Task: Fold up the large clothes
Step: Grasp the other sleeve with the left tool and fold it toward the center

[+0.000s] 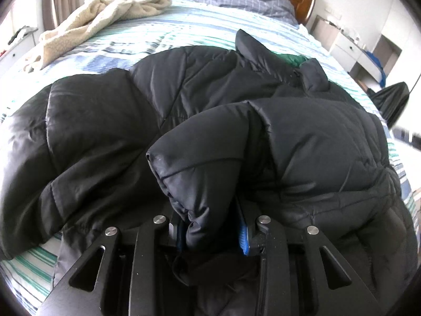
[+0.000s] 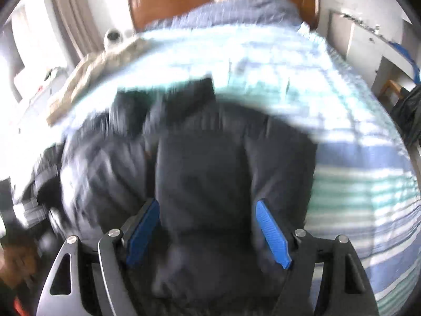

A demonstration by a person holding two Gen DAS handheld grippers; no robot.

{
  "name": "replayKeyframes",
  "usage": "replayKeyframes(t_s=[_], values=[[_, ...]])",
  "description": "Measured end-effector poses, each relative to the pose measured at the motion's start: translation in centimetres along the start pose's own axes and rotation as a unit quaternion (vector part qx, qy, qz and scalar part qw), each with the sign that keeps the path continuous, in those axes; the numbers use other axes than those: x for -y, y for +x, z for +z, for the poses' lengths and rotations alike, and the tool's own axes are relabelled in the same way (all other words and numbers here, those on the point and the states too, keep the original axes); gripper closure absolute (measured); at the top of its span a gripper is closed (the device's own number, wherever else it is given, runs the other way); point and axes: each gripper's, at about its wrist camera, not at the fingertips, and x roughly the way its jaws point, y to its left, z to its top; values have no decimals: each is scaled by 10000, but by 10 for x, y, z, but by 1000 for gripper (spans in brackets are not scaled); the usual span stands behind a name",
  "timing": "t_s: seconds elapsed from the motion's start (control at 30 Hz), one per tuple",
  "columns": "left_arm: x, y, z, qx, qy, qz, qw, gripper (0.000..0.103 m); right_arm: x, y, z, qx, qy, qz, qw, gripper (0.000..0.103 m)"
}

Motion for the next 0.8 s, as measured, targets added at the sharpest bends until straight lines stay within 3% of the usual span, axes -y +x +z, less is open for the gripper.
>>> replayKeyframes(t_s=[0.1,0.23,0.3,0.47,0.7,0.77,0.8], values=[[3,-2,-1,21,12,22,10000,71,9,27,23,-34,161,-228,9996,26],[4,-2,-2,52,54,49,10000,71,29,92,5,-802,544,-456,9942,26],[4,-2,-3,69,66,47,9999,70,32,101,-2,-766,666,-393,9941,26],[3,-1,-5,101,84,49,9999,70,27,88,-2,-776,519,-479,9945,25],[5,0,-5,123,126,93,9998,70,-1,0,-29,-81,232,-399,9989,25],[7,0,-5,125,148,126,9997,70,-9,-3,-45,-138,145,-396,9990,25],[8,0,-5,125,164,146,9997,70,-13,8,-51,-388,38,-411,9984,25]])
